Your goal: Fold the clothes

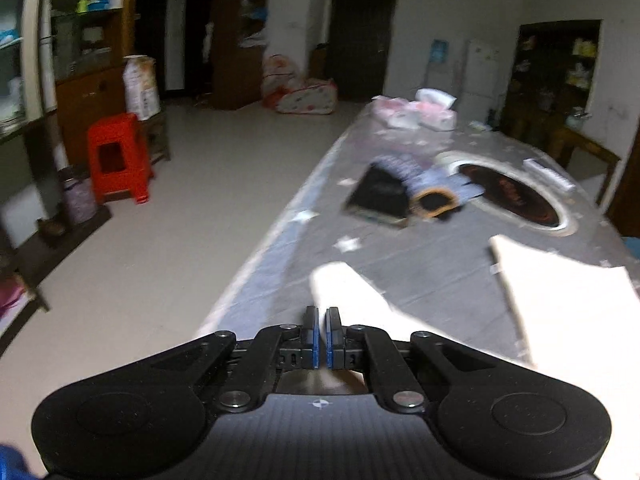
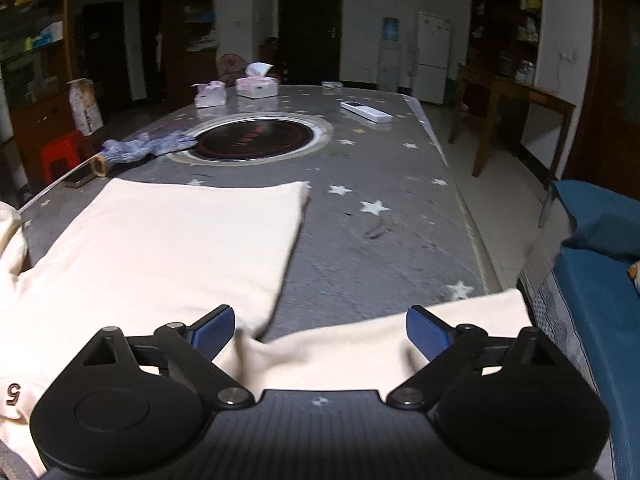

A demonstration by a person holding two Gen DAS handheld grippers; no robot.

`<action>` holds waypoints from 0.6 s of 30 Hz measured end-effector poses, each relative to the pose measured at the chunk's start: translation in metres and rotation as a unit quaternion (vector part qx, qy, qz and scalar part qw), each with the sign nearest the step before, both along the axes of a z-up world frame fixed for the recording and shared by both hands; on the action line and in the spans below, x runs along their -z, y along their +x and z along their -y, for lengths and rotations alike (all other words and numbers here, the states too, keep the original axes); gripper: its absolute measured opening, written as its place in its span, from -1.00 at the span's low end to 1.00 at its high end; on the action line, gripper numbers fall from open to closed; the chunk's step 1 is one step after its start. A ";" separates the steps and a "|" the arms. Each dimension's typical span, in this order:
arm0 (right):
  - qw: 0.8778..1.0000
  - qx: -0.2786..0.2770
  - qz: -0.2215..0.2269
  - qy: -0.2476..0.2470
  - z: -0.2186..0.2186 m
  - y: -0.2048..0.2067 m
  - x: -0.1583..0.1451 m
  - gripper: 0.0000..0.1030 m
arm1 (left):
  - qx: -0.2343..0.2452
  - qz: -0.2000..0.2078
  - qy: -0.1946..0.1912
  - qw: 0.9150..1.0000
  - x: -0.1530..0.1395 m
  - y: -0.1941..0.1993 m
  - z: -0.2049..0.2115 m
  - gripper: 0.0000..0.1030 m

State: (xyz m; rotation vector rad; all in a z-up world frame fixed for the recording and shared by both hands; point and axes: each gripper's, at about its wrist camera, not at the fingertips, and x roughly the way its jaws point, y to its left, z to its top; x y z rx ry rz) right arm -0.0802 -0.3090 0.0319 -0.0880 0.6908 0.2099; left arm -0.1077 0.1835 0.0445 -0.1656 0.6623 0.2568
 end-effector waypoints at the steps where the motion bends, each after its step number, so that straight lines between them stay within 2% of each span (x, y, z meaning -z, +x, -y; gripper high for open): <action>1: 1.000 -0.005 0.001 -0.002 -0.003 0.000 0.000 0.88 | -0.007 -0.006 0.006 1.000 0.003 -0.003 -0.003 -0.92; 7: 1.000 -0.021 0.002 -0.016 -0.012 -0.004 0.000 0.96 | -0.029 -0.031 -0.002 0.999 0.013 -0.019 -0.016 -0.92; 8: 1.000 -0.022 0.001 -0.016 -0.013 -0.005 0.000 0.96 | -0.028 -0.031 -0.005 0.999 0.013 -0.020 -0.016 -0.86; 11: 1.000 -0.025 -0.003 -0.018 -0.014 -0.006 0.002 0.99 | 0.010 -0.019 -0.007 1.000 0.007 -0.015 0.000 -0.79; 13: 1.000 -0.025 -0.003 -0.018 -0.015 -0.007 0.003 0.99 | 0.040 -0.010 -0.004 0.999 0.003 -0.008 0.014 -0.47; 14: 1.000 -0.025 -0.004 -0.016 -0.015 -0.008 0.003 0.99 | 0.052 -0.009 -0.009 0.999 0.003 -0.003 0.020 -0.07; 15: 1.000 -0.026 -0.005 -0.015 -0.016 -0.008 0.003 0.99 | 0.063 -0.007 -0.013 0.998 0.003 0.003 0.027 0.02; 18: 0.999 -0.031 -0.006 -0.016 -0.017 -0.009 0.004 0.99 | 0.095 -0.008 -0.012 0.995 0.007 0.018 0.042 0.02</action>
